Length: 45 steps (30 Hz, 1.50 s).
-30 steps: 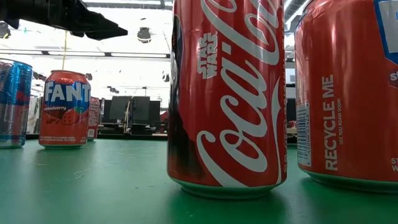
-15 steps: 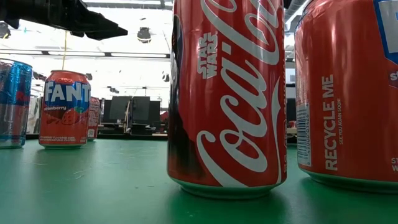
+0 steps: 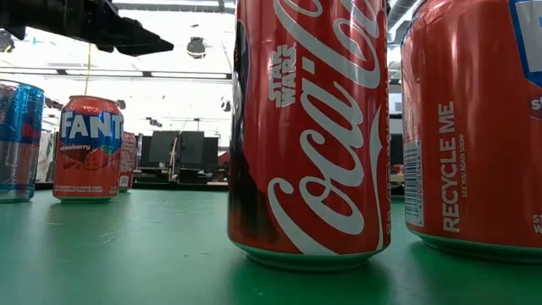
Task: Sort soda cans
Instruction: Put the middle white soda can on the shelf
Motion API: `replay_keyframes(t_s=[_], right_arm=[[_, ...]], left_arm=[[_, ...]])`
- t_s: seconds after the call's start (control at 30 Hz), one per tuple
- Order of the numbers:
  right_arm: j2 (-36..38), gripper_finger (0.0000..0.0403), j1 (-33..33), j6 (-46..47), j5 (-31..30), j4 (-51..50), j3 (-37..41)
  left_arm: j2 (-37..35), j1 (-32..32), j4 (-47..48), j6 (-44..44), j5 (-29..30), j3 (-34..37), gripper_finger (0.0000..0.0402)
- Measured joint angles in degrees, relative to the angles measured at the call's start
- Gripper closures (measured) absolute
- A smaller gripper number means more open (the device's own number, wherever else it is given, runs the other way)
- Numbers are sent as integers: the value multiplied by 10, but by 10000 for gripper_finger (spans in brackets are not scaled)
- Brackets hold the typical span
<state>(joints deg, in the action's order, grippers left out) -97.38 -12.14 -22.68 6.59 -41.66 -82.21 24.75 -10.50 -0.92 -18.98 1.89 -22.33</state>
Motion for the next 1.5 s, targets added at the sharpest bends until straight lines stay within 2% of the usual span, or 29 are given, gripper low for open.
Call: replay_keyframes(t_s=[0.3, 0.6, 0.8, 1.03, 1.2, 1.5], right_arm=[[-13, 30, -5, 2, -5, 1, 0], [-12, 121, -5, 38, -27, -5, 0], [-12, 121, 8, 131, -43, -16, -6], [-12, 106, 47, 228, -126, -19, -8], [-12, 103, 50, 293, -129, -16, -8], [-12, 84, 49, 289, -128, -14, -9]], left_arm=[[0, 0, 0, 0, 0, 0, 33], [0, 0, -1, 0, 3, 0, 33], [0, 0, -3, 2, 3, 0, 33], [0, 0, -3, 2, 3, 0, 33], [0, 0, -3, 3, 3, 0, 33], [0, 0, -8, 7, 2, 0, 33]])
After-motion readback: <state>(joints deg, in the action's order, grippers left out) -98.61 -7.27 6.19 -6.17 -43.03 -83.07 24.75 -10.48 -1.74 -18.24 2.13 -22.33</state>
